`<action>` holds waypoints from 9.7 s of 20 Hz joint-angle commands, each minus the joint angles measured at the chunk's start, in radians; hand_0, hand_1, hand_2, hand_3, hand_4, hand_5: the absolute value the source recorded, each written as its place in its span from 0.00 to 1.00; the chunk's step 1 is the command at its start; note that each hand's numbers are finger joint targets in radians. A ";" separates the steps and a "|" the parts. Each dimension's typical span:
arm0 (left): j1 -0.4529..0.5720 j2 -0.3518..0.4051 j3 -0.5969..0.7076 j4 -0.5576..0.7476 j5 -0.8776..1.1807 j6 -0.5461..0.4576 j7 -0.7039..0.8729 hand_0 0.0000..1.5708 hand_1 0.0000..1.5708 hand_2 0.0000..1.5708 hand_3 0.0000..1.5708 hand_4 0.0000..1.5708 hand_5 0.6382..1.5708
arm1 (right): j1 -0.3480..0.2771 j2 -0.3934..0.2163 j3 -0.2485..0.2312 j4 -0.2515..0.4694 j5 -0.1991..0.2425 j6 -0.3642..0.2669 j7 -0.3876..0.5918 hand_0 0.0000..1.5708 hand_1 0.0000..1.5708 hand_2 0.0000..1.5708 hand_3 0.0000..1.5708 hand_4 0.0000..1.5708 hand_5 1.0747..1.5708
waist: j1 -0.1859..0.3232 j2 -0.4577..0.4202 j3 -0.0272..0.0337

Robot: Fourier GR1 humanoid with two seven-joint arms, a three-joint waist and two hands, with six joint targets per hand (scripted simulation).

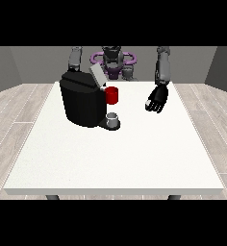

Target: Insert the coffee pod into the coffee machine and close the lid

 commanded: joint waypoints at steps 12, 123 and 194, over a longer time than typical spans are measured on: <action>-0.101 -0.049 0.064 0.110 -0.021 -0.004 -0.122 0.87 0.87 0.87 0.83 0.31 1.00 | -0.022 -0.012 -0.062 0.105 -0.047 0.005 -0.046 0.00 0.00 0.00 0.00 0.00 1.00 | 0.027 -0.021 -0.0012; -0.714 0.053 0.202 0.148 -0.118 -0.182 -0.079 0.69 0.69 0.68 0.51 0.00 1.00 | -0.228 -0.054 -0.092 0.101 0.038 -0.061 0.020 0.00 0.00 0.00 0.00 0.00 1.00 | -0.162 0.136 -0.0007; 0.274 -0.475 0.251 -0.327 0.571 -0.232 0.009 0.00 0.00 0.00 0.00 0.22 1.00 | -0.181 -0.183 -0.278 0.222 -0.222 0.188 0.084 0.00 0.00 0.00 0.00 0.05 1.00 | 0.367 -0.408 -0.0006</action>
